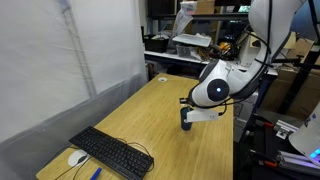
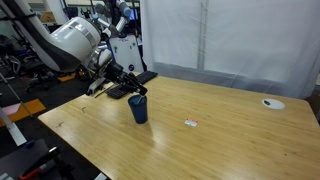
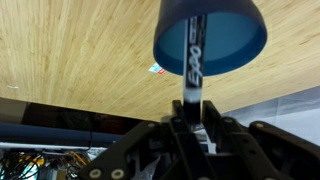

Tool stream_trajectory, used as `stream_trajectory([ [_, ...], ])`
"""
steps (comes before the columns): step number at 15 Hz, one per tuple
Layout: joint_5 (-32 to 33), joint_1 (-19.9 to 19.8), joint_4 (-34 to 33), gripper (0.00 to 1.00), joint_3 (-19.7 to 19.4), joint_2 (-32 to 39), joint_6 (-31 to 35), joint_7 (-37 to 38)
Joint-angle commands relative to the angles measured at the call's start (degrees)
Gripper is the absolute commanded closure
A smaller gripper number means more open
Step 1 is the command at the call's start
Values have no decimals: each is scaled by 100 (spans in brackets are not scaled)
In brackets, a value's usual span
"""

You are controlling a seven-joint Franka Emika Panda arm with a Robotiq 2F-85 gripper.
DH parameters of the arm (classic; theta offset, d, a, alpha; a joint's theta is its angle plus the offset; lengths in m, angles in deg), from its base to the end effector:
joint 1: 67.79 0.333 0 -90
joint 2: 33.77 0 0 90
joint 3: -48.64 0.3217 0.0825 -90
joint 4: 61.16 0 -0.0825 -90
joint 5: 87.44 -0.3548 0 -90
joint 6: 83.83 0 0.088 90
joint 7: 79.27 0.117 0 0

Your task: Pick up the pen from the table and put it in the blue cup.

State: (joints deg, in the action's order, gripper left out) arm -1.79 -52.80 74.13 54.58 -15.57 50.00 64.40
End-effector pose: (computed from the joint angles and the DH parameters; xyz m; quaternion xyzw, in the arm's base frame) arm 0.4505 0.1492 0.2021 0.8305 -0.3790 0.3720 0.1682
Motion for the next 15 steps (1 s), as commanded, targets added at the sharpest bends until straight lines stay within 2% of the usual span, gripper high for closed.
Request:
stream_trajectory([
  [1,199,-155,-92,43,168,83,-120,175],
  [5,113,-203,-115,14,192,71,-29,87],
  [7,-122,-358,-113,2,225,16,348,-224],
  [11,-711,-671,-104,0,222,-123,1080,-1018],
  [15,-1970,-977,-38,0,170,-285,1705,-2421],
])
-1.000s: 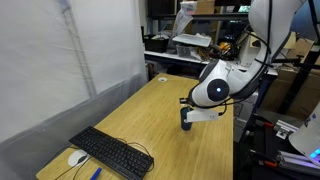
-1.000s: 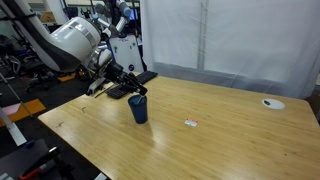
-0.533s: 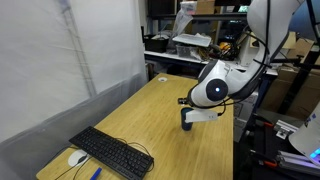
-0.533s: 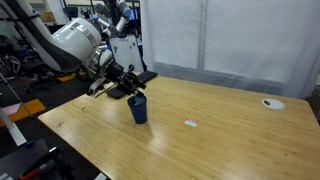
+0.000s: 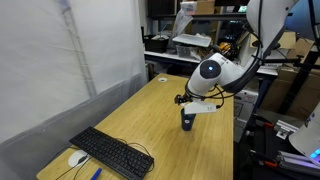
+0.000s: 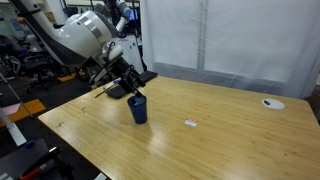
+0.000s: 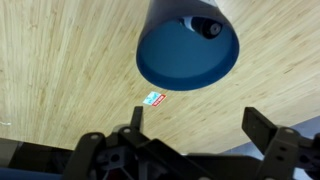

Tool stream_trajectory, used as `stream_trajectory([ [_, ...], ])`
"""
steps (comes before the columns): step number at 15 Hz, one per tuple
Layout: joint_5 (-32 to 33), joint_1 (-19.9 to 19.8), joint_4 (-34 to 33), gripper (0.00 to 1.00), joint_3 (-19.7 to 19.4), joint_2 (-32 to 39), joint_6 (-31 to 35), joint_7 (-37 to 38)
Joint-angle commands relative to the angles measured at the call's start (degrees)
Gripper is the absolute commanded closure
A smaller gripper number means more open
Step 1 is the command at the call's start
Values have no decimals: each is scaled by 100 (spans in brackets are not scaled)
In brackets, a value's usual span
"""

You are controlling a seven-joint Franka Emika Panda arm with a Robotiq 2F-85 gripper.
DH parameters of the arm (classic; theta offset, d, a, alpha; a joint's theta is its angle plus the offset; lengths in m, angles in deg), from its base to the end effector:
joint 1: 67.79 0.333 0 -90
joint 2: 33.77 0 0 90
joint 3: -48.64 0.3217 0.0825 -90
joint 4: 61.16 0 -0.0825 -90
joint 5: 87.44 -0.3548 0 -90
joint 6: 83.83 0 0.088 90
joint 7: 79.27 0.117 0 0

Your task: Pick up the pen from the table and put it in the blue cup.

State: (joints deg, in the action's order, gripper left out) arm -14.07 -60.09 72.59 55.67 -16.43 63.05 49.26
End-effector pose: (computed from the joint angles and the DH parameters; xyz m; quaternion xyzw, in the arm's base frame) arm 0.4728 0.1355 0.2197 0.8686 -0.3987 0.2724 0.1116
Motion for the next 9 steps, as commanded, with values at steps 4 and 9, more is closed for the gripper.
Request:
stream_trajectory([
  [4,-2472,-324,203,0,67,-456,405,-2573],
  [9,-4472,-166,212,0,-9,-852,123,-4414],
])
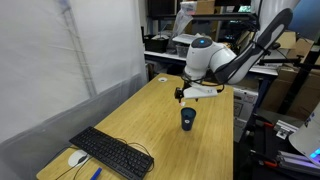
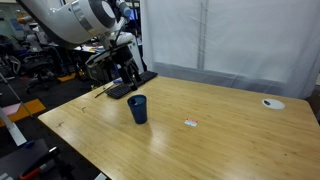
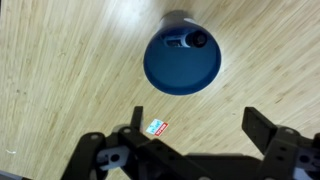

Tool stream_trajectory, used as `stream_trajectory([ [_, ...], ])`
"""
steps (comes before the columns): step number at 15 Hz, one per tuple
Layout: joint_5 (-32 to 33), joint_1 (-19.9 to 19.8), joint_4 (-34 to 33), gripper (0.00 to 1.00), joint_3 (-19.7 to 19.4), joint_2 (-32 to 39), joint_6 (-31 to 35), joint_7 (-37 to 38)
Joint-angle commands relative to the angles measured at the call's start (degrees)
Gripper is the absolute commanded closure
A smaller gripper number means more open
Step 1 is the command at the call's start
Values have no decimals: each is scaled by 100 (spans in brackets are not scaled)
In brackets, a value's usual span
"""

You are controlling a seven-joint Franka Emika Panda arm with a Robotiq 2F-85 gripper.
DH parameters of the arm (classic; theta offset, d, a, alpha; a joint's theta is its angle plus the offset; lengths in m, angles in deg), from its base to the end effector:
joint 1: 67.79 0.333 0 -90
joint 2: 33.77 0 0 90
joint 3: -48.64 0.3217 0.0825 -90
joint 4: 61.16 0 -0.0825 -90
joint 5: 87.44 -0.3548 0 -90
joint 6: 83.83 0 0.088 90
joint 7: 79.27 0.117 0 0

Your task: Pick up the pen from the table and put it in the blue cup.

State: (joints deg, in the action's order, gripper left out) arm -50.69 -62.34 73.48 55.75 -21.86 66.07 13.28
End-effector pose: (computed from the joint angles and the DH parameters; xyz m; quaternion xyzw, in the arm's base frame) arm 0.4891 0.1200 0.2677 0.8997 -0.4073 0.1416 0.0685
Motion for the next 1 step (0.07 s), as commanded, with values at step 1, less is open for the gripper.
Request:
stream_trajectory([
  [1,-1055,108,107,0,-63,-385,-236,-1001],
])
